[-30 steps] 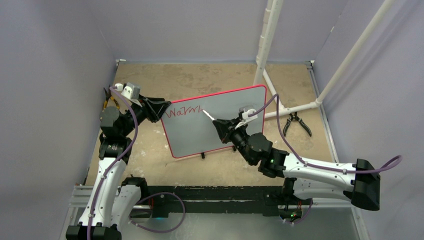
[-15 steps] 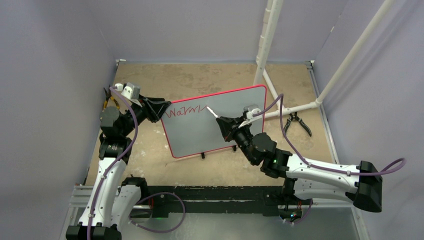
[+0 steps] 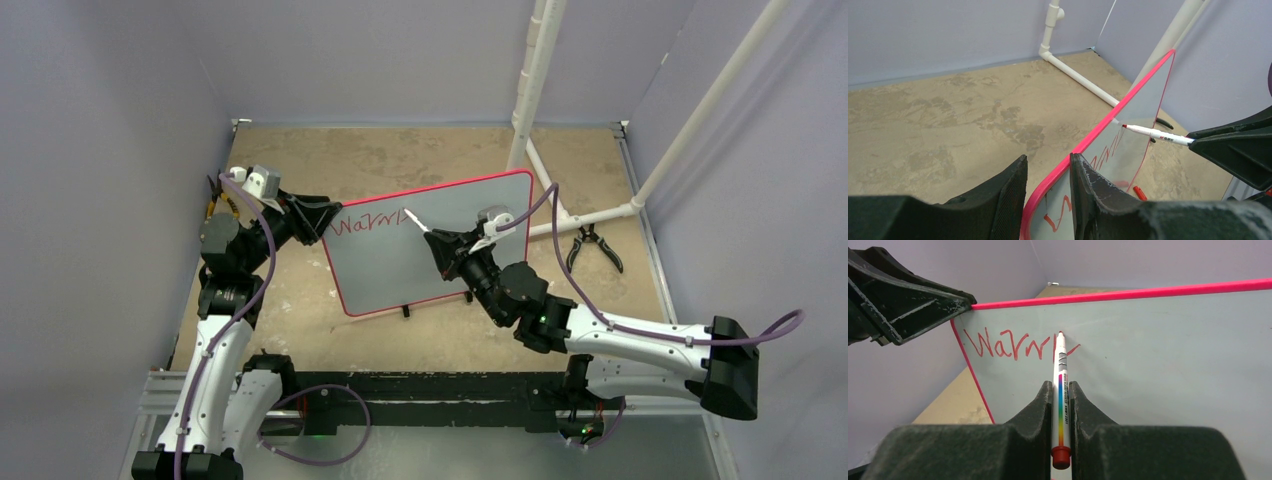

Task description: Write a sentence on the whiteboard

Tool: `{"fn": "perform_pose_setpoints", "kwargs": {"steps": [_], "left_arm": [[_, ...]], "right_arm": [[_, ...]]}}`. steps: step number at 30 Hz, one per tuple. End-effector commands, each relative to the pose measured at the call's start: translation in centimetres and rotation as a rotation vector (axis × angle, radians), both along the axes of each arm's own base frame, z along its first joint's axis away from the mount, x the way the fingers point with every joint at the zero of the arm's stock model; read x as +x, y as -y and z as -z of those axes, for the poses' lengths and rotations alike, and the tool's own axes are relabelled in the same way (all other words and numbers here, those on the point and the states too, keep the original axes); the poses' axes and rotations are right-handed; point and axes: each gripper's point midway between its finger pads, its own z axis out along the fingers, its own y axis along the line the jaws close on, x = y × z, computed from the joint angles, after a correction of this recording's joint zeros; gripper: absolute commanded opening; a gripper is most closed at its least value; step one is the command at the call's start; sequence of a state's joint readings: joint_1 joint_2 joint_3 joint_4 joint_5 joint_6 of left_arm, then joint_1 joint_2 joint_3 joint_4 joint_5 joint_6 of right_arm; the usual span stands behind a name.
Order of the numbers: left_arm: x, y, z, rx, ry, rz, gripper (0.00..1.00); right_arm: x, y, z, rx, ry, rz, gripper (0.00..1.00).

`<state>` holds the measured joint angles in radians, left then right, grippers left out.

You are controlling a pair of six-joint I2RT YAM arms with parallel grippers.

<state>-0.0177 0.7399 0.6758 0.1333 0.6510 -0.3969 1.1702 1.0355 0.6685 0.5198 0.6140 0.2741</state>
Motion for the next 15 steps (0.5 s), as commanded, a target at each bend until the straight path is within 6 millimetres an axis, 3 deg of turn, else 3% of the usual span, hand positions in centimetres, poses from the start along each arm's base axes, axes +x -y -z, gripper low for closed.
{"fn": "perform_pose_setpoints", "kwargs": {"steps": [1, 15], "left_arm": [[-0.2, 0.2, 0.0, 0.017, 0.021, 0.023, 0.35], [-0.3, 0.2, -0.1, 0.016, 0.023, 0.022, 0.35]], "right_arm": [[0.6, 0.5, -2.1, 0.048, 0.033, 0.045, 0.00], [0.0, 1.5, 2.4, -0.010, -0.065, 0.041, 0.00]]}}
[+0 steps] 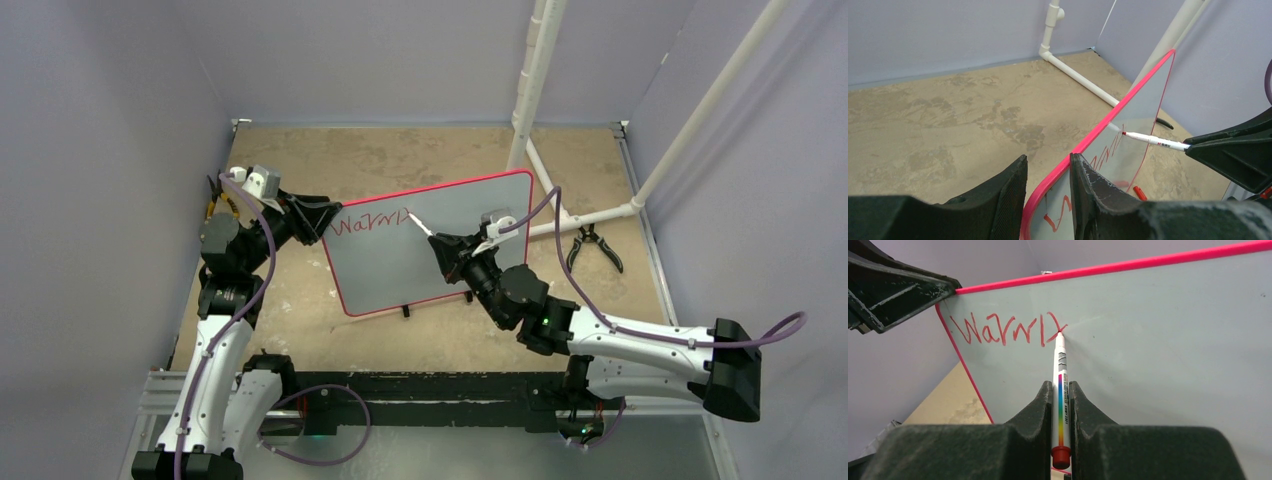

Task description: Write a sentence on the whiteboard

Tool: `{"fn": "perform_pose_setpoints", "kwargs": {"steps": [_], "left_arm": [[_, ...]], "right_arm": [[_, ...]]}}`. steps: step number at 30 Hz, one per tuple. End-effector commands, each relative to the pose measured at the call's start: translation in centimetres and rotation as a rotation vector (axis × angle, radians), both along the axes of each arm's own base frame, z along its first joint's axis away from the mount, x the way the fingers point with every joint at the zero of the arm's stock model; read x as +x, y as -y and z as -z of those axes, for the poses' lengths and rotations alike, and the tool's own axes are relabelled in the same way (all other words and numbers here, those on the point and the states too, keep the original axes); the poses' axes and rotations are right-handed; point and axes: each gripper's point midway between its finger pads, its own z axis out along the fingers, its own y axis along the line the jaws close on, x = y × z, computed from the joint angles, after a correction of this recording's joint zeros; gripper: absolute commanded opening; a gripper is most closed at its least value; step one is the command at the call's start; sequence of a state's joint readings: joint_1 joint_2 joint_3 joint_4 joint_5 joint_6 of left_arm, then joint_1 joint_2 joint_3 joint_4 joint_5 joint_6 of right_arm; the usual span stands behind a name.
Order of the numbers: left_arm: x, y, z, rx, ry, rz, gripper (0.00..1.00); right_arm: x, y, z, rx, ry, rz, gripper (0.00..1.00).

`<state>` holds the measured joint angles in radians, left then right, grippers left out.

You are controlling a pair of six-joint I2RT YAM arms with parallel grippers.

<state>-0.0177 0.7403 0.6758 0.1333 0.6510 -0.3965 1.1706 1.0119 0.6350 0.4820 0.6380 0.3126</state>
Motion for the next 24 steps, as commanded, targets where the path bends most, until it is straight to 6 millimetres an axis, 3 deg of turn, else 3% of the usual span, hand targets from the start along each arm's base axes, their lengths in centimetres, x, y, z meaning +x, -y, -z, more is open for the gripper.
{"fn": "perform_pose_setpoints", "kwargs": {"steps": [1, 15, 20, 24], "left_arm": [[-0.3, 0.2, -0.1, 0.016, 0.023, 0.022, 0.34], [0.2, 0.2, 0.6, 0.016, 0.000, 0.024, 0.35], [0.1, 0.2, 0.6, 0.019, -0.002, 0.017, 0.35], [0.1, 0.2, 0.6, 0.019, -0.001, 0.018, 0.35]], "right_arm": [[0.0, 0.6, 1.0, -0.007, -0.028, 0.016, 0.00], [-0.3, 1.3, 2.6, -0.031, -0.065, 0.021, 0.00], [-0.2, 1.7, 1.5, -0.039, -0.052, 0.031, 0.00], [-0.2, 2.2, -1.0, -0.003, -0.015, 0.038, 0.00]]}}
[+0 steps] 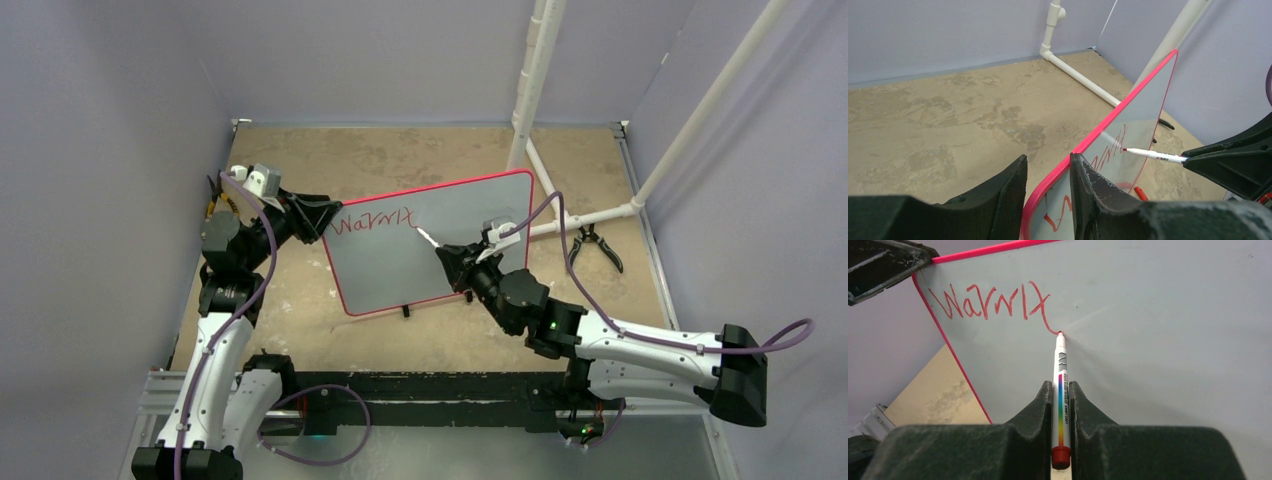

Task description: Write a sentence on the whiteboard

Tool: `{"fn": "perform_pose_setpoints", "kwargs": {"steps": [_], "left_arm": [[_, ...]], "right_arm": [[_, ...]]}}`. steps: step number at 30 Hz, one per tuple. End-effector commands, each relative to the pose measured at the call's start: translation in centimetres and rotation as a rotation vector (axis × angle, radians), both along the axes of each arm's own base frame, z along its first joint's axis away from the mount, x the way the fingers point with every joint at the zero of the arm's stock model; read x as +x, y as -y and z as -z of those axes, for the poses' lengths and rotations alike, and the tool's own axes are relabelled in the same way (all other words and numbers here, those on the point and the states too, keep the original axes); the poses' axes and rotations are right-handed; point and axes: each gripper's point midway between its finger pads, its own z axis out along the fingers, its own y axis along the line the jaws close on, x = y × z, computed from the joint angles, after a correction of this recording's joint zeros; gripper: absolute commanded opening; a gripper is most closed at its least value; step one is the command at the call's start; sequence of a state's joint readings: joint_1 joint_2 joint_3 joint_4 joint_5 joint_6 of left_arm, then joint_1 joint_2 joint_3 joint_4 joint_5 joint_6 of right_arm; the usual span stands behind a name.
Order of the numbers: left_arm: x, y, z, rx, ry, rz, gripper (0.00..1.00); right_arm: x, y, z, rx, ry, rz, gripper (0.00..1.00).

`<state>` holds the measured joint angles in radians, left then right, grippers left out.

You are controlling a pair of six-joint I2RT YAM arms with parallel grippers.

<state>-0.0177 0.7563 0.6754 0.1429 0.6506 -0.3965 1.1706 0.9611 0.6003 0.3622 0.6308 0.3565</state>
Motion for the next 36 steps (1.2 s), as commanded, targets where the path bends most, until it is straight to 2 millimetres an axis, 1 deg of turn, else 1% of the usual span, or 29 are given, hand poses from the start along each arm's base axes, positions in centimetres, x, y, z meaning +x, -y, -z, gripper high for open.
{"fn": "perform_pose_setpoints", "kwargs": {"steps": [1, 5, 9, 11, 18, 29, 32, 36], "left_arm": [[-0.3, 0.2, 0.3, 0.019, 0.007, 0.022, 0.35], [-0.4, 0.2, 0.2, 0.019, 0.011, 0.019, 0.35], [-0.4, 0.3, 0.3, 0.015, 0.007, 0.026, 0.35], [-0.4, 0.3, 0.4, 0.013, 0.005, 0.028, 0.35], [-0.4, 0.3, 0.4, 0.018, 0.008, 0.026, 0.35], [-0.4, 0.3, 0.3, 0.019, 0.011, 0.026, 0.35], [-0.4, 0.3, 0.4, 0.019, 0.008, 0.025, 0.35], [-0.4, 0.2, 0.3, 0.020, 0.010, 0.023, 0.35]], "right_arm": [[0.4, 1.3, -4.3, 0.066, 0.061, 0.047, 0.00], [0.3, 1.5, -6.7, 0.113, 0.091, 0.047, 0.00], [0.5, 1.1, -7.6, 0.116, 0.104, 0.046, 0.00], [0.6, 0.8, -7.7, 0.114, 0.108, 0.044, 0.00], [1.1, 0.4, -7.9, 0.102, 0.131, 0.055, 0.00], [2.5, 0.9, -7.5, 0.073, 0.135, 0.118, 0.00], [2.5, 0.9, -7.1, 0.069, 0.127, 0.113, 0.00], [2.3, 0.9, -5.9, 0.050, 0.104, 0.101, 0.00]]}}
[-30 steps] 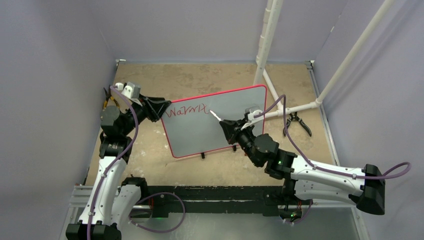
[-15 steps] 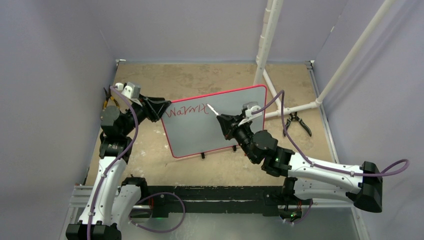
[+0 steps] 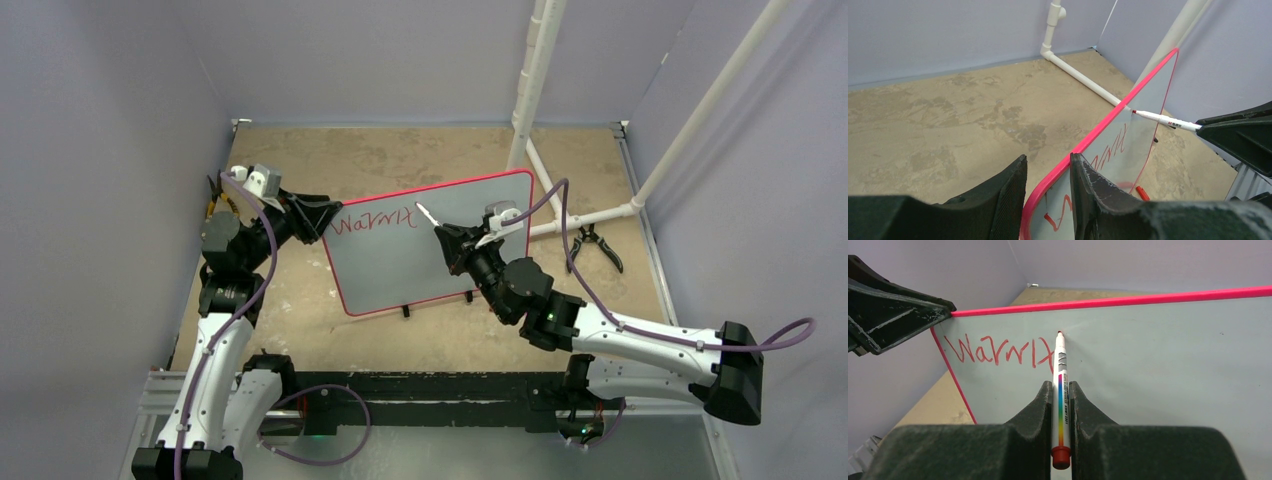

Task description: Write a sentence on the whiteboard

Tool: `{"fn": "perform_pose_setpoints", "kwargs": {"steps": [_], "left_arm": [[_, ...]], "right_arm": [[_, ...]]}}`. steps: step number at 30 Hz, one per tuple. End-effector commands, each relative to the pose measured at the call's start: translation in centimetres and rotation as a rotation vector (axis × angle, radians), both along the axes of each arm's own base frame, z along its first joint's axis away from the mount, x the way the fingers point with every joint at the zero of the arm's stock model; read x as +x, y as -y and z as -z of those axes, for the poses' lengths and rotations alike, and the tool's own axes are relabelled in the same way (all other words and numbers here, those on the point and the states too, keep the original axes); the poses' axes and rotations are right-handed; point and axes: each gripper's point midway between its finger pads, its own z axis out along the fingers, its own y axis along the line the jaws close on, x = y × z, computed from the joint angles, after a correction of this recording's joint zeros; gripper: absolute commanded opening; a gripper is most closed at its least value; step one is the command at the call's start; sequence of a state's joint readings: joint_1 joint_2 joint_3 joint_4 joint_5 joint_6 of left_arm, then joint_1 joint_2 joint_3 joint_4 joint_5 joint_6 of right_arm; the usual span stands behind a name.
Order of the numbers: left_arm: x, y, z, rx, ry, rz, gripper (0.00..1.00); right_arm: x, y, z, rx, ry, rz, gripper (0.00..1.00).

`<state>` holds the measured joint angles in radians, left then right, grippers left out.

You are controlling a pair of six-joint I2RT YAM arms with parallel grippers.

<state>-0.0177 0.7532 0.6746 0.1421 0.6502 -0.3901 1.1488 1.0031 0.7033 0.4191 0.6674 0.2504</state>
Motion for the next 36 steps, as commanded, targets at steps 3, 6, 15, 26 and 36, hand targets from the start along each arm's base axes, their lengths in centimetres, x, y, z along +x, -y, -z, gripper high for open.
{"fn": "perform_pose_setpoints", "kwargs": {"steps": [3, 6, 15, 26, 36], "left_arm": [[-0.4, 0.3, 0.3, 0.015, 0.003, 0.025, 0.35], [-0.4, 0.3, 0.3, 0.014, 0.003, 0.025, 0.35], [-0.4, 0.3, 0.3, 0.014, 0.004, 0.026, 0.35], [-0.3, 0.2, 0.3, 0.014, 0.003, 0.023, 0.35], [-0.2, 0.2, 0.4, 0.015, 0.001, 0.022, 0.35]], "right_arm": [[0.3, 0.6, -0.1, 0.019, -0.022, 0.018, 0.00], [0.0, 0.5, 1.3, 0.012, -0.059, 0.006, 0.00], [-0.9, 0.7, 3.2, 0.030, -0.108, -0.028, 0.00], [-1.0, 0.8, 2.1, 0.060, -0.090, -0.033, 0.00], [-0.4, 0.9, -0.5, 0.089, -0.020, -0.006, 0.00]]}}
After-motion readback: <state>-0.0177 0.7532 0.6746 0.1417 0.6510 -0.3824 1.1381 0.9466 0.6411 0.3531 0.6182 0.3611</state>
